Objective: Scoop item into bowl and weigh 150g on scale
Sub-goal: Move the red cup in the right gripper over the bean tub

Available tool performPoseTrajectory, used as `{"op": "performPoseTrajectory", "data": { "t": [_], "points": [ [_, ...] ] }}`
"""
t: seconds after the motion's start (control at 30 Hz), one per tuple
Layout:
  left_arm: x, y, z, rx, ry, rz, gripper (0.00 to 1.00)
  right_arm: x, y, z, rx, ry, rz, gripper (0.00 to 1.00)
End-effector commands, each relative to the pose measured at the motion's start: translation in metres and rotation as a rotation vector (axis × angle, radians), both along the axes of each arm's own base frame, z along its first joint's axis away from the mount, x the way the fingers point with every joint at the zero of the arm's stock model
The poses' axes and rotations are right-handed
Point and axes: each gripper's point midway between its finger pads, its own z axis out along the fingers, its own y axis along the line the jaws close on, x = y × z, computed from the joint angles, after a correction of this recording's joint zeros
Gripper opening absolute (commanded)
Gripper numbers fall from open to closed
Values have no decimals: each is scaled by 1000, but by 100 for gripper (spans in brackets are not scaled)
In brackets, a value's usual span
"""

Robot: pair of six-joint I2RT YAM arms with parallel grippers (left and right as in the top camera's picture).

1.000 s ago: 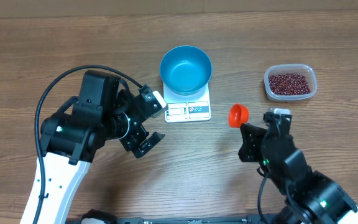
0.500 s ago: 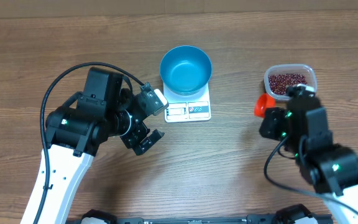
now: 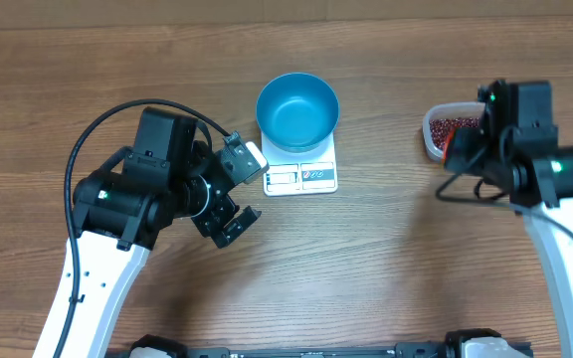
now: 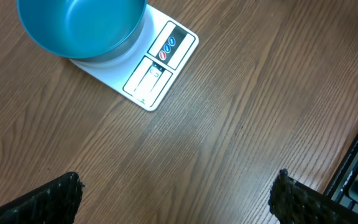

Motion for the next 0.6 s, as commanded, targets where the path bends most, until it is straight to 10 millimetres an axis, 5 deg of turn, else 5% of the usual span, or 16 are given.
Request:
{"op": "performPoseTrajectory", "data": {
  "t": [0.0,0.2,0.57],
  "points": [
    [4,0,8,-7,-20,10,100,16,-23,-2,-141,10,-29,4],
    [4,0,8,-7,-20,10,100,35,-34,-25,-224,61,-30,4],
    [4,0,8,-7,-20,10,100,67,-50,-34,-336,40,67,4]
  ]
}}
